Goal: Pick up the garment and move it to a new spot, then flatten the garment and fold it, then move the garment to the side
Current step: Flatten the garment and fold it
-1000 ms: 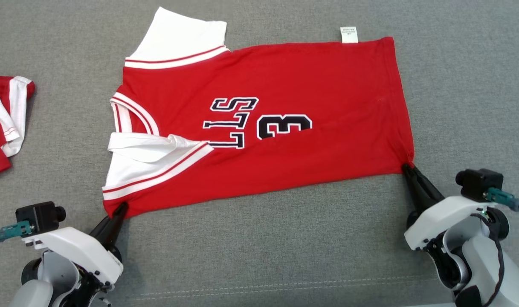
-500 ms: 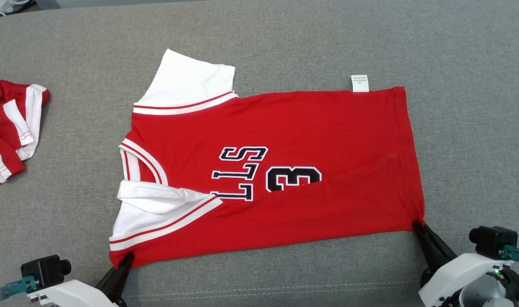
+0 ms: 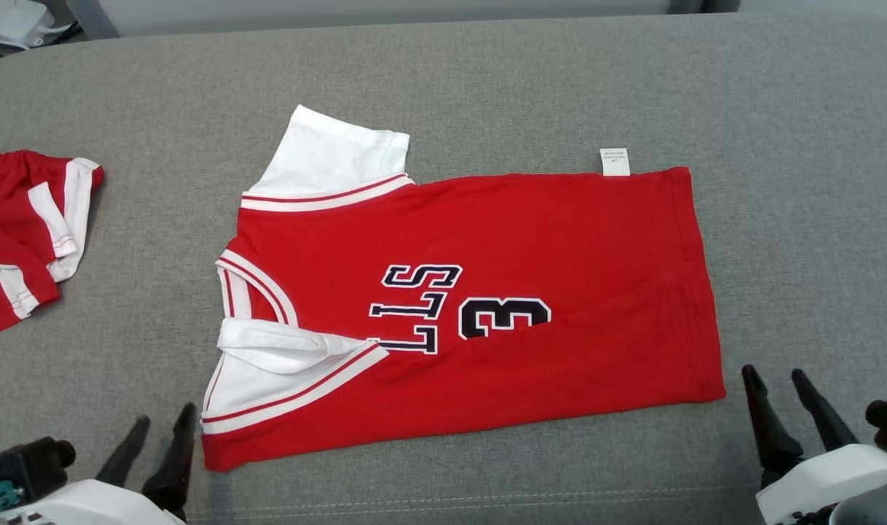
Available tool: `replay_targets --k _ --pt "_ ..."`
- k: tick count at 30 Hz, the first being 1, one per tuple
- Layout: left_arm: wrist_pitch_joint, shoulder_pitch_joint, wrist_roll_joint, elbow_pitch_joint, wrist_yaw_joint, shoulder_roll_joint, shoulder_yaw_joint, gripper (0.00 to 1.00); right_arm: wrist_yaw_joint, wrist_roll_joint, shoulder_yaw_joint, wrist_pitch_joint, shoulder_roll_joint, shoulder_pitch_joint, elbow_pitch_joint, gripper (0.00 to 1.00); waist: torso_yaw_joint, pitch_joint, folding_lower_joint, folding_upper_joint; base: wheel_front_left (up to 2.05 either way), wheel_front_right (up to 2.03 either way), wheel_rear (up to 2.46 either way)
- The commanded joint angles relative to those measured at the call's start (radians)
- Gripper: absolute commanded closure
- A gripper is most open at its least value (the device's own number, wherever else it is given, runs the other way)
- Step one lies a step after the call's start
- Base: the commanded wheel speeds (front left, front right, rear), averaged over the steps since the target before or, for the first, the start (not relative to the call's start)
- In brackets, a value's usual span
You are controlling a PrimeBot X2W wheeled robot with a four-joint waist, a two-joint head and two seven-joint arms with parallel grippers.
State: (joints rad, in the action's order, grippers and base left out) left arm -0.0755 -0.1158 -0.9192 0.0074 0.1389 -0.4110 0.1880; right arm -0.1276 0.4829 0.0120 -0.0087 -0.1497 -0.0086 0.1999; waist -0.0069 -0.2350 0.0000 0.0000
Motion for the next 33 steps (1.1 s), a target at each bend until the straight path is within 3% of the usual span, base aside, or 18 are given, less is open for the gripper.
replay_targets --k 1,9,13,16,24,33 --pt "0.032 0.034 0.032 -0.046 0.012 -0.039 -0.053 0.0 -0.003 -0.017 0.002 -0.026 -0.01 0.0 -0.045 0.0 -0.001 0.007 0.0 0.0 0.0 0.0 0.0" --pt "0.14 0.101 0.186 -0.199 0.074 -0.128 -0.117 0.0 -0.003 -0.101 -0.045 -0.1 0.011 -0.045 -0.158 0.0 -0.027 0.024 0.0 0.0 0.0 0.0 0.0" --pt "0.126 0.154 0.233 -0.245 0.101 -0.175 -0.133 0.0 -0.003 -0.155 -0.047 -0.12 0.014 -0.089 -0.204 0.0 -0.043 0.02 0.0 0.0 0.0 0.0 0.0" --pt "0.096 0.216 0.248 -0.251 0.094 -0.197 -0.114 0.0 -0.003 -0.177 -0.03 -0.117 0.012 -0.131 -0.215 0.0 -0.055 0.011 0.0 0.0 0.0 0.0 0.0" --pt "0.011 0.445 0.246 -0.169 0.011 -0.217 -0.03 0.0 -0.003 -0.183 0.021 -0.083 -0.016 -0.239 -0.193 0.0 -0.079 -0.04 0.0 0.0 0.0 0.0 0.0" --pt "-0.2 0.861 0.189 0.144 -0.188 -0.224 0.098 0.0 -0.003 -0.106 0.142 0.022 -0.08 -0.48 -0.035 0.0 -0.141 -0.16 0.0 0.0 0.0 0.0 0.0"
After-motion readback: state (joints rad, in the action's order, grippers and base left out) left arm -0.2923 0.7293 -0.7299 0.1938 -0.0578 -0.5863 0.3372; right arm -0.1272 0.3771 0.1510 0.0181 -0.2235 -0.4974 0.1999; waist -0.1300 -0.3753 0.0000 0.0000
